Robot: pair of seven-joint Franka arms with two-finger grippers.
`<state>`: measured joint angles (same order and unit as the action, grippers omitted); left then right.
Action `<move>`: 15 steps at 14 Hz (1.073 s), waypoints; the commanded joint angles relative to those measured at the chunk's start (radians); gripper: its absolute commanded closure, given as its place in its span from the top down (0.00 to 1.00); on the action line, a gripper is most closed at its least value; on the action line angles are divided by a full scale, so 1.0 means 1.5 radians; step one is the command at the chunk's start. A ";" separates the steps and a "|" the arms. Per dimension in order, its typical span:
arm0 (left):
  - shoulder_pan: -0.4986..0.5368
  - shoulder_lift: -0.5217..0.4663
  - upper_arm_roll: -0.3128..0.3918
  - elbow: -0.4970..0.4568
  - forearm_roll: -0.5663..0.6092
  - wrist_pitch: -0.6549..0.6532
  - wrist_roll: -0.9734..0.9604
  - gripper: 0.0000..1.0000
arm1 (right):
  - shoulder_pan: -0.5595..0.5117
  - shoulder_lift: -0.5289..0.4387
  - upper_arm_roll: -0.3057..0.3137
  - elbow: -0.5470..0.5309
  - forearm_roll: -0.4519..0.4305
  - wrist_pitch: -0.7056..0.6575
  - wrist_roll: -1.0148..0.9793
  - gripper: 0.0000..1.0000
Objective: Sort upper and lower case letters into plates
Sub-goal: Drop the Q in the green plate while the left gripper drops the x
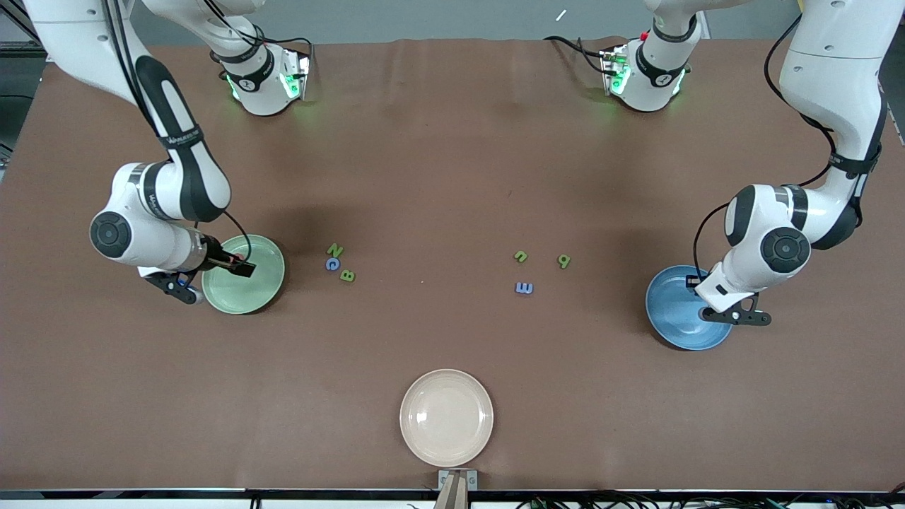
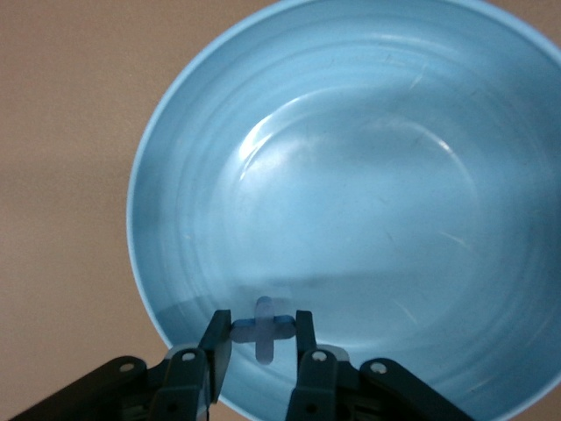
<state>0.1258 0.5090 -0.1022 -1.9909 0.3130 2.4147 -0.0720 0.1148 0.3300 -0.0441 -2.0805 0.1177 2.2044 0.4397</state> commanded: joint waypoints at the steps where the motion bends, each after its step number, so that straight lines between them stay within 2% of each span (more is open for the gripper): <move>1: 0.008 0.008 -0.005 0.007 0.011 0.010 0.008 0.18 | 0.066 -0.016 0.011 -0.007 0.011 0.010 0.019 1.00; 5: 0.008 0.013 -0.005 0.007 0.011 0.011 0.008 0.21 | 0.155 -0.011 0.013 -0.028 0.012 0.077 0.019 1.00; 8: 0.008 0.018 -0.005 0.007 0.011 0.024 0.008 0.22 | 0.174 -0.010 0.013 -0.086 0.016 0.170 0.107 1.00; 12: 0.009 0.018 -0.005 0.007 0.011 0.025 0.008 0.26 | 0.193 -0.007 0.013 -0.119 0.016 0.223 0.163 1.00; 13: 0.009 0.018 -0.005 0.007 0.011 0.024 0.008 0.29 | 0.198 -0.001 0.013 -0.130 0.016 0.247 0.167 0.99; 14: 0.008 0.018 -0.005 0.007 0.011 0.024 0.008 0.43 | 0.201 0.006 0.013 -0.138 0.016 0.266 0.174 0.99; 15: 0.008 0.017 -0.005 0.007 0.011 0.024 0.008 0.63 | 0.203 0.016 0.013 -0.142 0.016 0.282 0.186 0.98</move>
<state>0.1279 0.5279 -0.1028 -1.9905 0.3132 2.4430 -0.0720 0.4025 0.3404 -0.0202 -2.2589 0.1339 2.5691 0.6800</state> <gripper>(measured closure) 0.608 0.009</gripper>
